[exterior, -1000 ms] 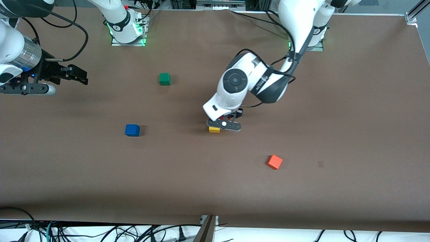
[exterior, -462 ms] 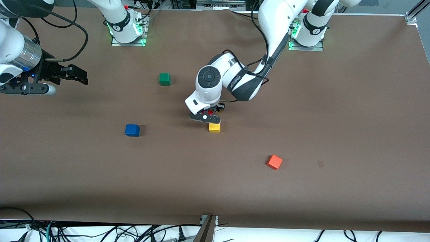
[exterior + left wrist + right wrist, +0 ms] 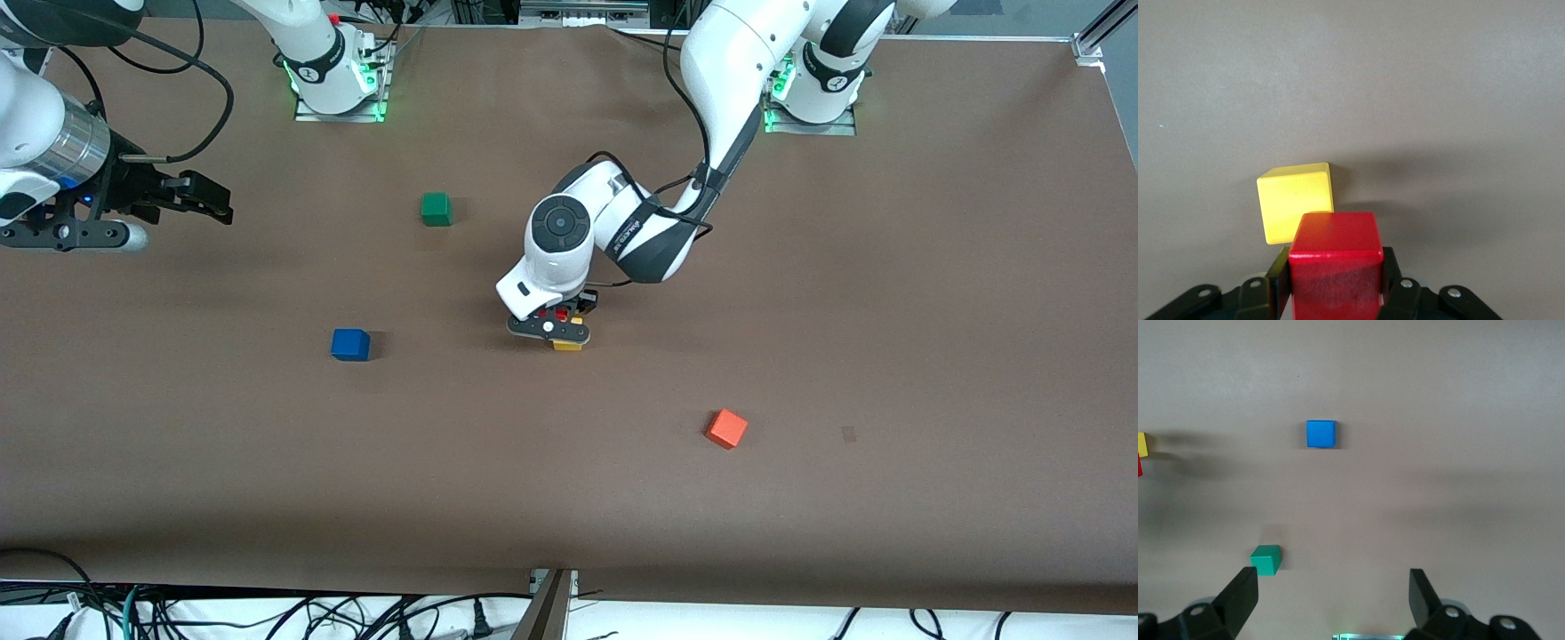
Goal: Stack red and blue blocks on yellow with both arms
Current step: 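Lower the red cube onto the yellow cube and open the left gripper, then raise the left gripper away while the right gripper reaches the blue cube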
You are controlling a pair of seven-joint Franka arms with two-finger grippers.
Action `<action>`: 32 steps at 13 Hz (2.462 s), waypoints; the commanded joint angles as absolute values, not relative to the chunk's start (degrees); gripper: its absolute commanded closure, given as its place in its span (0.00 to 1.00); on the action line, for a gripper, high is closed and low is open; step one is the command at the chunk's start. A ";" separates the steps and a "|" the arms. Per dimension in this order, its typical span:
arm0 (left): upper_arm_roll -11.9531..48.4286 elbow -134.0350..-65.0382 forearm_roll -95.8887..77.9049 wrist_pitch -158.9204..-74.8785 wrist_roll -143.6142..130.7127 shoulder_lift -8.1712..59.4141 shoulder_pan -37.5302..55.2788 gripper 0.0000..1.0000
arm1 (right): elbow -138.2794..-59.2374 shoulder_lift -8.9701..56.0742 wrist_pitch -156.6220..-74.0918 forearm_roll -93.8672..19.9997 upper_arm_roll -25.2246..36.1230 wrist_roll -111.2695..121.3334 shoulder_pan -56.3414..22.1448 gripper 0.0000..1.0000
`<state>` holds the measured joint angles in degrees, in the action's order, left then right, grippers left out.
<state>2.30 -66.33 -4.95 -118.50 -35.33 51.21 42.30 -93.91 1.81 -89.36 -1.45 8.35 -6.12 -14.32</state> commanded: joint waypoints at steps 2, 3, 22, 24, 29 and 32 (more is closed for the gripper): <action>1.85 -63.90 -5.45 -117.33 -35.25 52.21 40.87 0.91 | -93.96 1.58 -89.47 -2.20 8.17 -5.89 -13.80 0.00; 1.85 -63.90 -5.45 -117.33 -35.24 52.21 40.61 0.91 | -93.96 1.58 -89.47 -2.20 8.09 -5.89 -13.80 0.00; 2.20 -62.15 -5.98 -115.07 -35.16 52.47 37.01 0.00 | -92.81 4.65 -91.32 -1.15 7.91 -5.98 -14.41 0.00; 2.11 -58.55 -5.63 -108.66 -35.16 52.12 35.69 0.00 | -92.72 9.55 -91.49 2.61 7.82 -5.19 -14.59 0.00; 0.70 -58.10 -5.36 -102.66 -34.45 45.18 26.74 0.00 | -93.51 14.49 -96.75 1.41 7.56 -2.99 -15.29 0.00; 0.26 -58.18 -5.27 -100.64 -34.45 42.37 23.05 0.00 | -95.17 17.83 -102.45 0.27 7.47 -3.08 -15.99 0.00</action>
